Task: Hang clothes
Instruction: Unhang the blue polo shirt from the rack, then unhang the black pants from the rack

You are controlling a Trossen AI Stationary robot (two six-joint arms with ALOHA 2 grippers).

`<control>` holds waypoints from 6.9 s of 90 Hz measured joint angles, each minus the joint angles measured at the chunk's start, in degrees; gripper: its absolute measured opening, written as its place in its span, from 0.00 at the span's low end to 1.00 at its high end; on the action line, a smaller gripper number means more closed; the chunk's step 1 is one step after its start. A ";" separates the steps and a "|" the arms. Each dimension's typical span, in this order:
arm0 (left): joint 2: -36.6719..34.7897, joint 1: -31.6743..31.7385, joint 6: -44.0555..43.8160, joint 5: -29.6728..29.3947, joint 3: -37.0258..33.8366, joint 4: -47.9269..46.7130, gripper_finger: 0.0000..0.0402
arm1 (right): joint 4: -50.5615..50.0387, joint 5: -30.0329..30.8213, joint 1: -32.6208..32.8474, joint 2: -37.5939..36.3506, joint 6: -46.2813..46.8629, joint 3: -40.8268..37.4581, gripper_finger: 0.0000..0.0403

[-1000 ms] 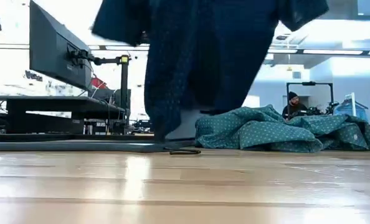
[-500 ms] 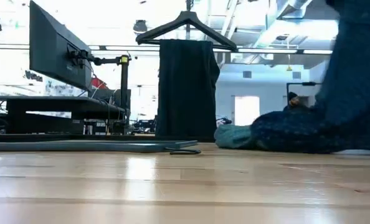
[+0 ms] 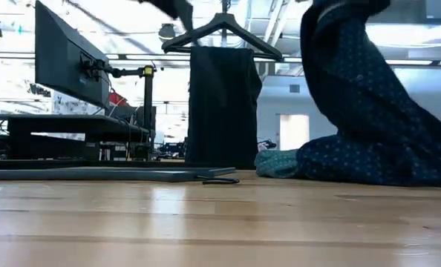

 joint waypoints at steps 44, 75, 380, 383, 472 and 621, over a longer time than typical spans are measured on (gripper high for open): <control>-0.03 -6.49 -15.32 9.80 -17.23 3.62 0.20 | -6.27 0.02 0.09 8.65 -1.22 0.00 0.09; -0.11 -6.50 -17.40 25.00 -7.90 -4.60 0.36 | -21.96 0.02 0.16 8.32 -0.95 0.02 0.35; 3.63 44.64 16.56 42.21 2.36 10.76 0.36 | 62.26 -36.87 -32.01 28.16 5.47 -16.26 0.23; 3.63 44.64 16.51 42.20 2.36 10.76 0.36 | 61.20 -36.53 -32.01 27.33 4.90 -16.28 0.23; 1.62 21.47 12.04 35.54 36.24 11.38 0.36 | 33.58 -33.68 -20.56 4.44 -8.36 -16.14 0.23; 8.37 13.72 16.63 17.81 35.40 7.56 0.01 | 13.26 -17.78 -9.40 1.27 4.26 -21.19 0.76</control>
